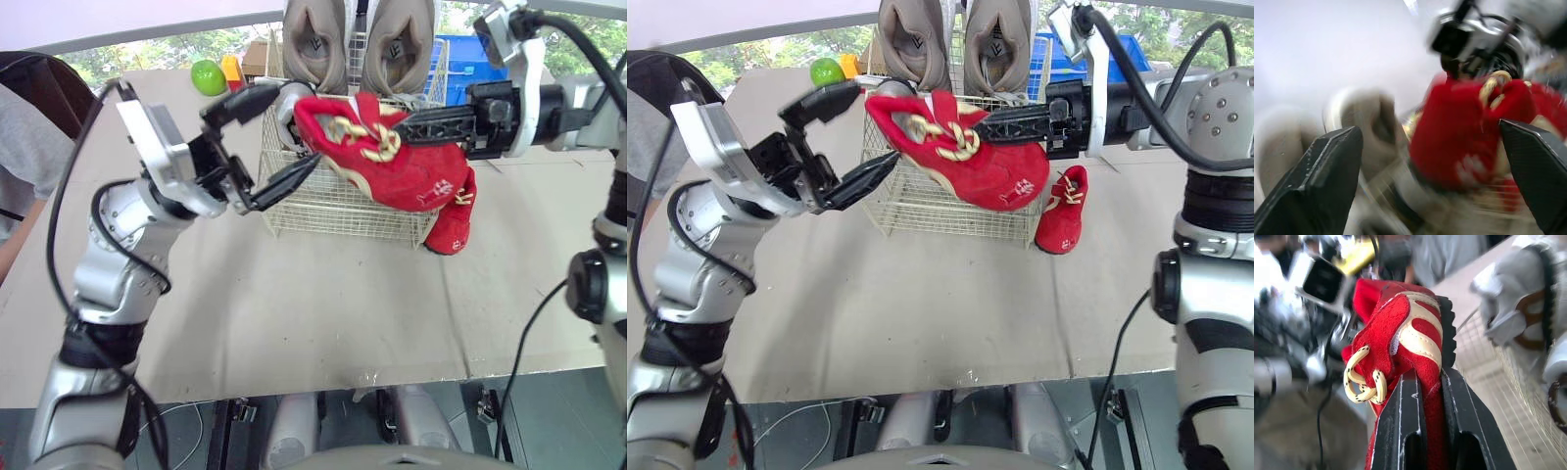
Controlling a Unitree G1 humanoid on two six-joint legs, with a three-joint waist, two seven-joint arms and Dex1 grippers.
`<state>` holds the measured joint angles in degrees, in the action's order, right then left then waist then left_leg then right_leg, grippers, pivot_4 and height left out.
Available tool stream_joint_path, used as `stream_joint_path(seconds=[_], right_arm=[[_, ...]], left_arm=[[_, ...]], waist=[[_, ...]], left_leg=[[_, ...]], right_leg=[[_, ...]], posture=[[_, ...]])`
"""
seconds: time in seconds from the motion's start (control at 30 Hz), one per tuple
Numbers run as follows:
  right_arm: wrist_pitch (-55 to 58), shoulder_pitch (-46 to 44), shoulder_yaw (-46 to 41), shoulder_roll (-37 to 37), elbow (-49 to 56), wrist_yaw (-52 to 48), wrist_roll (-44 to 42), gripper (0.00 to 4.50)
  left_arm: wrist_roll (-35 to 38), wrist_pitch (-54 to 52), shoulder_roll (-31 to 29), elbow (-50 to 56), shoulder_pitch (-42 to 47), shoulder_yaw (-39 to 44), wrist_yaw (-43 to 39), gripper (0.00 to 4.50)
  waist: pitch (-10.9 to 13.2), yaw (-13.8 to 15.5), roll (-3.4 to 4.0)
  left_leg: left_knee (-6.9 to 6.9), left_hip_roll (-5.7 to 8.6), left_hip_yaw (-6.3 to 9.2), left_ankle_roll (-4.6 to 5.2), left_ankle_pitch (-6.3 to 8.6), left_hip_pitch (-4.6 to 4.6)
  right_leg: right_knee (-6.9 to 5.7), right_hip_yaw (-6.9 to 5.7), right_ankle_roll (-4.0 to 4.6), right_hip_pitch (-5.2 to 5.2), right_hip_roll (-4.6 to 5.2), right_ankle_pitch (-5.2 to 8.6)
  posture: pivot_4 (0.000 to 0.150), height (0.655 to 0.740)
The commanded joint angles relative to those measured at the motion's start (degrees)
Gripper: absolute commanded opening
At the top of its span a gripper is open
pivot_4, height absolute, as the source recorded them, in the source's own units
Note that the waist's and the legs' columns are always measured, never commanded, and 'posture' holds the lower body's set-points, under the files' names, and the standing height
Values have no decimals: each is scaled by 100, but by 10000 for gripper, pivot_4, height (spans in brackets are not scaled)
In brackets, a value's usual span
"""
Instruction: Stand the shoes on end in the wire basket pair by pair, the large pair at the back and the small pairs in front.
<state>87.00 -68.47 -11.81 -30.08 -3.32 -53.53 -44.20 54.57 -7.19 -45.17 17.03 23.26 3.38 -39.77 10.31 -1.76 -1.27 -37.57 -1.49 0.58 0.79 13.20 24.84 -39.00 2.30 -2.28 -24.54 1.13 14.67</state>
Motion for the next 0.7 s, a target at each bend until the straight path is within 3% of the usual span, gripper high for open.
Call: stream_joint_path(seconds=[0.03, 0.2, 0.37, 0.47, 0.7], right_arm=[[159, -32, -796, 289, 317, 670, -223, 0], [356, 122, -1246, 962, 902, 1459, -374, 0], [248, 412, -1259, 1473, 1501, 2055, -438, 0], [221, 520, -1289, 1548, 1644, 2270, -481, 0], [-117, 844, -1326, 1712, 2098, 2629, -684, 0]], left_arm=[[1742, -1488, -142, 711, -285, 381, 874, 44386], [3734, -2168, 718, 1336, -278, 69, 2983, 44386], [3811, -2380, 1426, 1323, -82, -135, 3707, 44386], [3844, -2421, 1666, 1195, 24, -25, 3939, 37031], [3786, -2752, 1484, 1054, 170, 332, 3603, 9272]], waist=[[0, 8, 0], [-3, 36, 3], [-5, 64, 3], [-4, 79, 4], [-4, 76, 4]], left_leg=[[0, 0, 2, -1, 0, 1], [-11, 6, 2, 0, 0, -4], [-31, 10, 1, -1, -1, -6], [-54, 21, 0, -1, 0, -4], [-76, 26, -12, 0, -1, -10]], right_leg=[[-1, 1, 0, 0, 1, 0], [-1, 2, -1, 9, 8, 0], [-24, 4, -1, 9, -1, -1], [-44, 5, 0, 9, -9, -1], [-74, 13, 2, 9, -18, 1]], posture=[[1500, 7400], [1500, 7400], [1500, 7400], [1500, 7400], [1500, 7400]])
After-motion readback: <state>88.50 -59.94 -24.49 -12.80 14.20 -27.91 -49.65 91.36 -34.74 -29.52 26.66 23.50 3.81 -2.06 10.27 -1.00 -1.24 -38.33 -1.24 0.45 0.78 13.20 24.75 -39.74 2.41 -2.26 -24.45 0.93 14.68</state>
